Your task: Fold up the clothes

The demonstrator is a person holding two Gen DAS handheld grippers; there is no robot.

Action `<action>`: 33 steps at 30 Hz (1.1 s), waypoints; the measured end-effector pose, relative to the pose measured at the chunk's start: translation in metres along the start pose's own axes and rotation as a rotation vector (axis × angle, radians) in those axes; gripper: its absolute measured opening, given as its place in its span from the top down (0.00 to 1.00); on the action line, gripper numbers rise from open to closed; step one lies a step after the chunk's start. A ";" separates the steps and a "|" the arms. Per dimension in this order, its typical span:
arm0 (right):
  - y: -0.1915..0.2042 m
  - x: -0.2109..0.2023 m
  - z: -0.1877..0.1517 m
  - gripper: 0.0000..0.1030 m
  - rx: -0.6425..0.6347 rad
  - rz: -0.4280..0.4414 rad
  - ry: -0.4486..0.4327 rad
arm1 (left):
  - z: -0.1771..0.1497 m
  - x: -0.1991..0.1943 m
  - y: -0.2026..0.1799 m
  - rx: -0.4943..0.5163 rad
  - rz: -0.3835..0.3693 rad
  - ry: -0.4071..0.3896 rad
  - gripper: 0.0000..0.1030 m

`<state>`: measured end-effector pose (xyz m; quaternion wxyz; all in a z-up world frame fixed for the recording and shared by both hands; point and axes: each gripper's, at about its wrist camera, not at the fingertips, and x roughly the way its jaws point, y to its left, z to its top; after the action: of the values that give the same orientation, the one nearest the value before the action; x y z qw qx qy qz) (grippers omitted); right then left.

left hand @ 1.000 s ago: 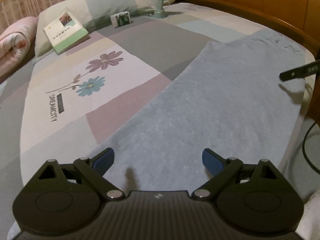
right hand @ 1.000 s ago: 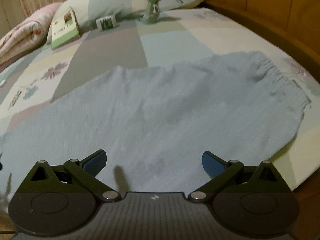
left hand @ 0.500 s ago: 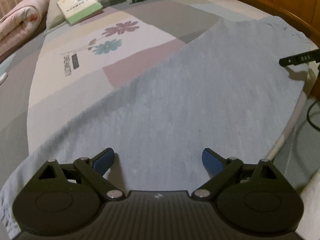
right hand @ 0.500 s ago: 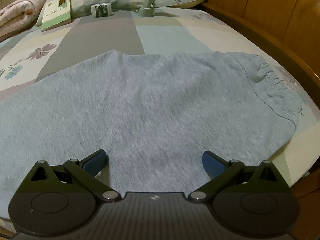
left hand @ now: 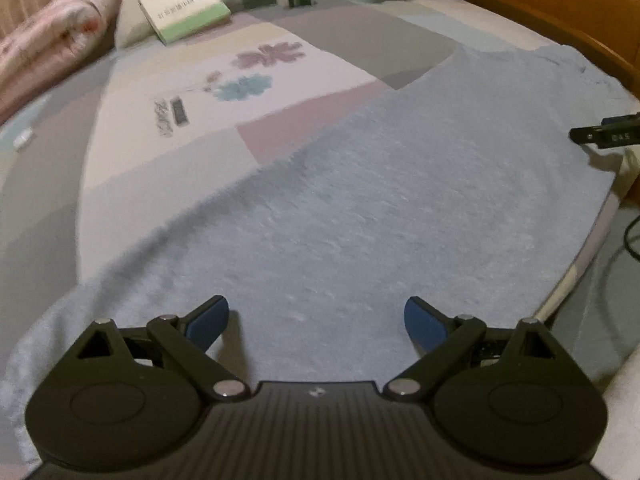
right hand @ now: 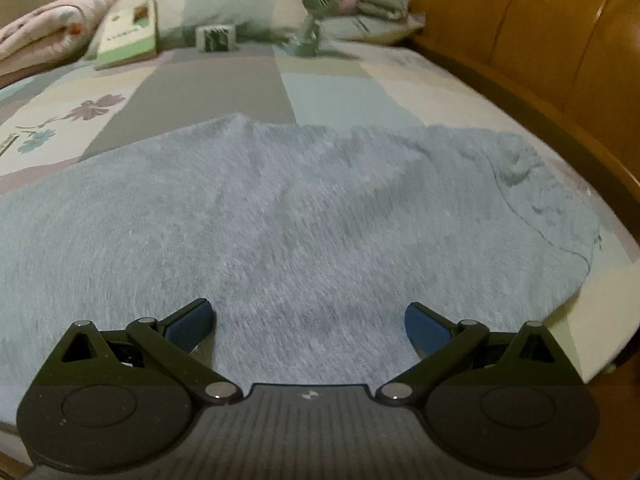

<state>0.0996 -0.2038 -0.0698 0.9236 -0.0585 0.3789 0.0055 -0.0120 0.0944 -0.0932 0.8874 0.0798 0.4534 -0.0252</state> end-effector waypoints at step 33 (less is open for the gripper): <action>0.181 -0.051 -0.008 0.00 -0.427 0.442 0.057 | -0.033 -0.012 0.019 -0.043 -0.007 -0.022 0.08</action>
<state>0.0477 -0.0228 -0.0590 0.8558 -0.1678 0.3985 0.2840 -0.0426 0.1181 -0.1004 0.8937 0.0589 0.4444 -0.0195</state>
